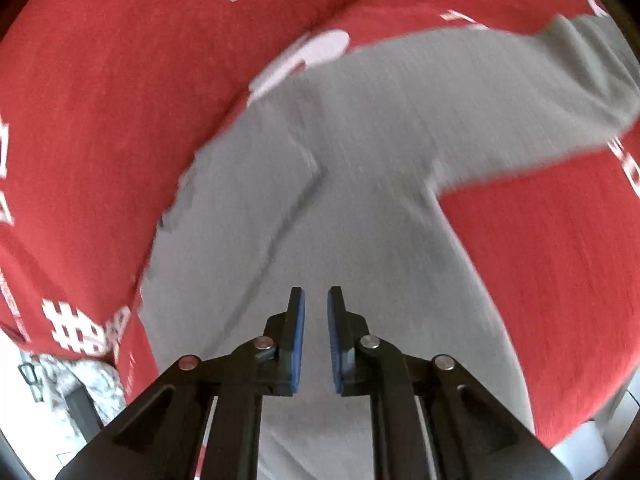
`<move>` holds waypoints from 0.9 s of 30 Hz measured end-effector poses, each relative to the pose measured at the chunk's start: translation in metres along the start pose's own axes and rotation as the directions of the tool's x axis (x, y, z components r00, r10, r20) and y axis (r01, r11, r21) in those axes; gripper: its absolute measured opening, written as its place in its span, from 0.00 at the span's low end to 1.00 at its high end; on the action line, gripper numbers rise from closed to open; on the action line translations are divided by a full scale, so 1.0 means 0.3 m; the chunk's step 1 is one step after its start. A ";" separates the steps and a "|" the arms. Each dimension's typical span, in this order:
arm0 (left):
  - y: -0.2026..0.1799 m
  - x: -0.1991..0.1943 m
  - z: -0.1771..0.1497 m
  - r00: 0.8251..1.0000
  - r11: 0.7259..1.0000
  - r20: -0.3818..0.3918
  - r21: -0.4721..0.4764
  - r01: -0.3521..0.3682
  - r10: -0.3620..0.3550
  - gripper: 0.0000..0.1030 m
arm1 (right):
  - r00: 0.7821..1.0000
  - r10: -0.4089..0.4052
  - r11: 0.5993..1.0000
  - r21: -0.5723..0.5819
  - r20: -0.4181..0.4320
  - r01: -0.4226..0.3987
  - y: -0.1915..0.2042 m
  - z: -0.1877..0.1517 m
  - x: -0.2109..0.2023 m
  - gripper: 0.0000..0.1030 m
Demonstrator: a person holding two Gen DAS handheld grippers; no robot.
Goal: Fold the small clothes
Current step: 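Release the folded side and lift the left gripper away, then grasp the other sleeve cuff with the right gripper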
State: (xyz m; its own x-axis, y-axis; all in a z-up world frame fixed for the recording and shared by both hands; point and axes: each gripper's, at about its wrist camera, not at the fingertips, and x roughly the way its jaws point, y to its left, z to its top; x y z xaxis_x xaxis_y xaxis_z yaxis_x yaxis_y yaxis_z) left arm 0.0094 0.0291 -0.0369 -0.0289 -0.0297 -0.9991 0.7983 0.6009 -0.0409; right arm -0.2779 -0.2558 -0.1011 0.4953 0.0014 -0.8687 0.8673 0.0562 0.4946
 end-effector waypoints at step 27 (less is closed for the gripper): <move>-0.464 0.086 0.232 0.999 0.998 0.033 0.056 -0.042 0.040 0.99 | 0.996 0.085 0.983 0.162 -0.001 -0.084 -0.402 0.147 -0.153 0.44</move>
State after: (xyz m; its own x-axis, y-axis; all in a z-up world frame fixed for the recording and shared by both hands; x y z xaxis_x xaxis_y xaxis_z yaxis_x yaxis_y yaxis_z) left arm -0.0605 -0.1110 -0.0566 0.0230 -0.0316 -0.9992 0.8311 0.5562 0.0015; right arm -0.4030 -0.3065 -0.1197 0.5674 0.0069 -0.8234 0.8191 -0.1067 0.5636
